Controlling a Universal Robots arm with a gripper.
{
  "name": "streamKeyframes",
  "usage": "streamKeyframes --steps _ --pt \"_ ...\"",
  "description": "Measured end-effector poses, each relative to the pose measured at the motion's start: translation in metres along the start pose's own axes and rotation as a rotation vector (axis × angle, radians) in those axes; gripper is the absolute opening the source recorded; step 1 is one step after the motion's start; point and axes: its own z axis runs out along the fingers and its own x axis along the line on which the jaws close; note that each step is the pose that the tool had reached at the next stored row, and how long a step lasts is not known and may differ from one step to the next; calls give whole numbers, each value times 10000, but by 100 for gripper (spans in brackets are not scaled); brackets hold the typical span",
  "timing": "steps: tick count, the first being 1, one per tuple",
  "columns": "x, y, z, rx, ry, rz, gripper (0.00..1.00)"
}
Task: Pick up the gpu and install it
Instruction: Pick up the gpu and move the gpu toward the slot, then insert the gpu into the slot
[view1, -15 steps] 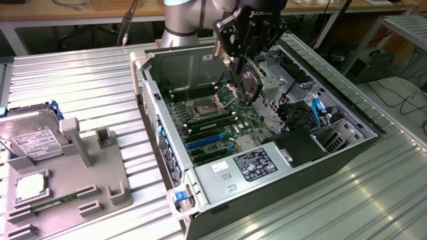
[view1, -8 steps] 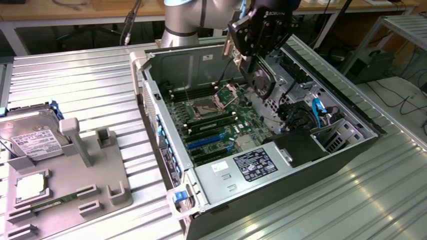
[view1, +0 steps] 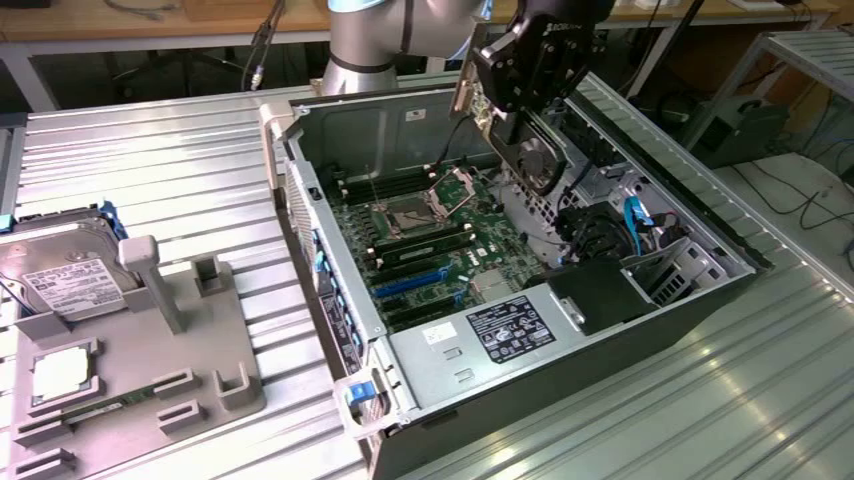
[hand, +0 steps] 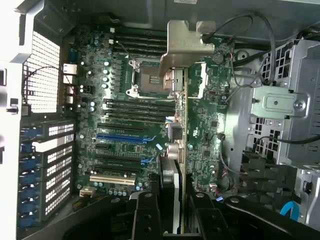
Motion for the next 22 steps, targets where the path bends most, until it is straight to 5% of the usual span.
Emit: streamKeyframes --steps 8,19,22 --pt "-282 -25 5 -23 -3 -172 28" --pt "-294 -27 5 -23 -3 -195 28" --pt "-294 -27 5 -26 -5 -849 28"
